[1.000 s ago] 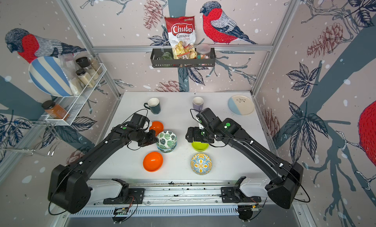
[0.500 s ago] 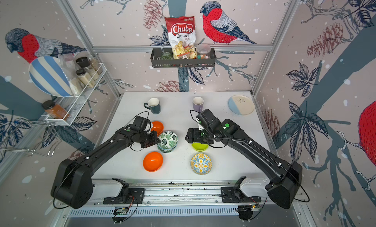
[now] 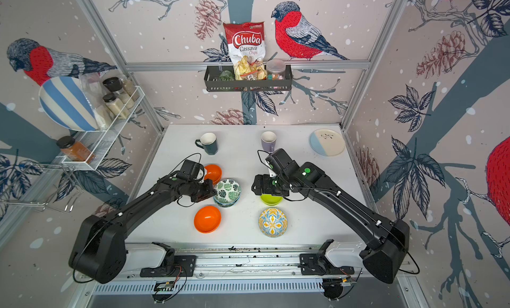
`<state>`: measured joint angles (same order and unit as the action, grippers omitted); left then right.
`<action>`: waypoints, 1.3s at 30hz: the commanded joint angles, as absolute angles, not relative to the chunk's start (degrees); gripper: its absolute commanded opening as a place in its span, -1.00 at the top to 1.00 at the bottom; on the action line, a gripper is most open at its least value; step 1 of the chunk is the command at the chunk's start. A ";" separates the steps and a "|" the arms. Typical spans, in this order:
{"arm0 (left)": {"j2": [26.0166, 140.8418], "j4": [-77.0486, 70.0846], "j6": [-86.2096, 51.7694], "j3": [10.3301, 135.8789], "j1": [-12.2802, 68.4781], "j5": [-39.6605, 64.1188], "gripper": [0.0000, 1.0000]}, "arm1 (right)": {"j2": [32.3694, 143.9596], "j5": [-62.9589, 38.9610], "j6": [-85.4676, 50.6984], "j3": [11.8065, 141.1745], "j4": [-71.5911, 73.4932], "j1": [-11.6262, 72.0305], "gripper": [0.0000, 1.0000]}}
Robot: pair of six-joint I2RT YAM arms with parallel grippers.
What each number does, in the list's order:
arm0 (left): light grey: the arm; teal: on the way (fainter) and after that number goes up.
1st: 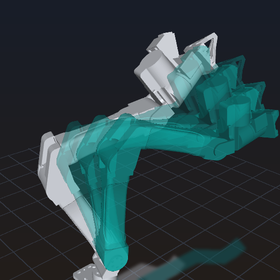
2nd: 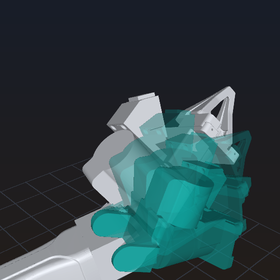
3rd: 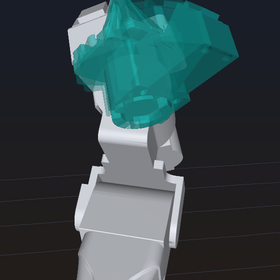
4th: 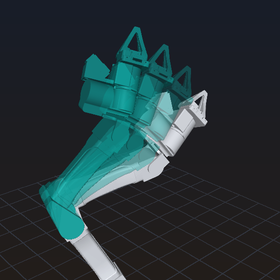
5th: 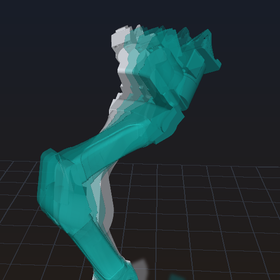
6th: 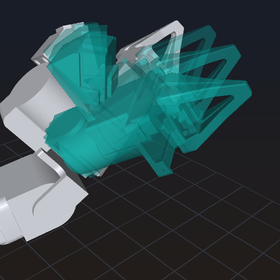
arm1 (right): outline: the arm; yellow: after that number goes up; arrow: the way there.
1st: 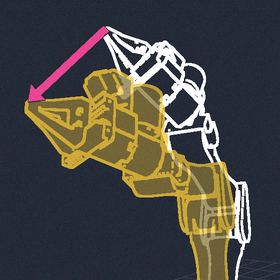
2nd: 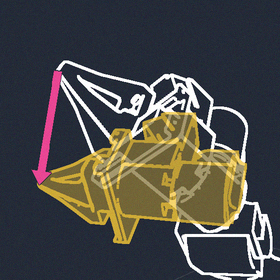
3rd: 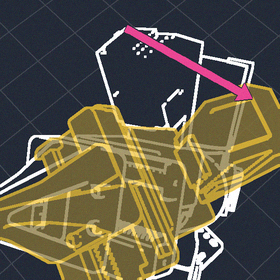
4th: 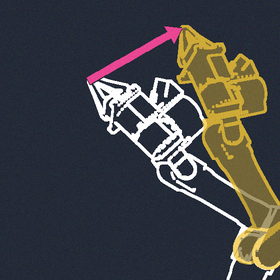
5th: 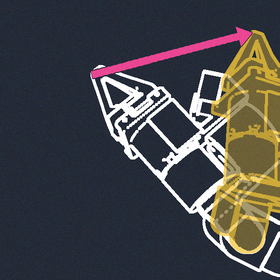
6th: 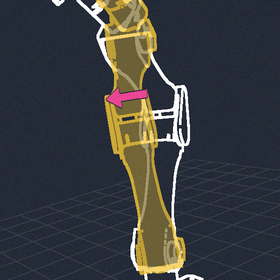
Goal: Stack the bowls
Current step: Place the bowl on the bowl.
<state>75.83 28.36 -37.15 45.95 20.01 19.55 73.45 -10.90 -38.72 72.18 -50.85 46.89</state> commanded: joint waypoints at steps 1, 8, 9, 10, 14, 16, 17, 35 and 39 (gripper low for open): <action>75.91 25.39 -37.66 45.42 19.78 21.10 1.00 | 73.40 -11.55 -37.88 71.99 -49.47 47.02 -0.74; 75.83 24.57 -37.88 44.39 19.71 21.30 1.00 | 73.56 -11.82 -38.05 71.74 -49.14 47.11 -0.73; 75.85 24.46 -37.96 44.25 19.69 21.27 1.00 | 73.62 -11.80 -38.08 71.60 -49.15 47.05 -0.73; 75.89 24.37 -37.97 44.21 19.62 21.33 1.00 | 73.62 -11.81 -38.10 71.51 -49.07 47.10 -0.73; 76.11 24.09 -38.05 43.87 19.69 21.36 1.00 | 73.67 -11.88 -38.06 71.12 -48.89 47.10 -0.72; 76.11 23.98 -38.06 43.69 19.69 21.28 1.00 | 73.73 -12.02 -38.14 71.04 -48.82 47.16 -0.72; 76.11 23.98 -37.99 43.65 19.62 21.34 1.00 | 73.71 -11.96 -38.17 71.02 -48.80 47.19 -0.72; 75.77 24.84 -37.68 43.94 19.53 21.22 0.67 | 74.06 -12.09 -38.10 70.75 -48.87 47.59 -0.72; 75.35 25.52 -37.69 43.97 19.60 20.86 0.33 | 74.01 -12.13 -38.06 70.88 -49.12 47.67 -0.72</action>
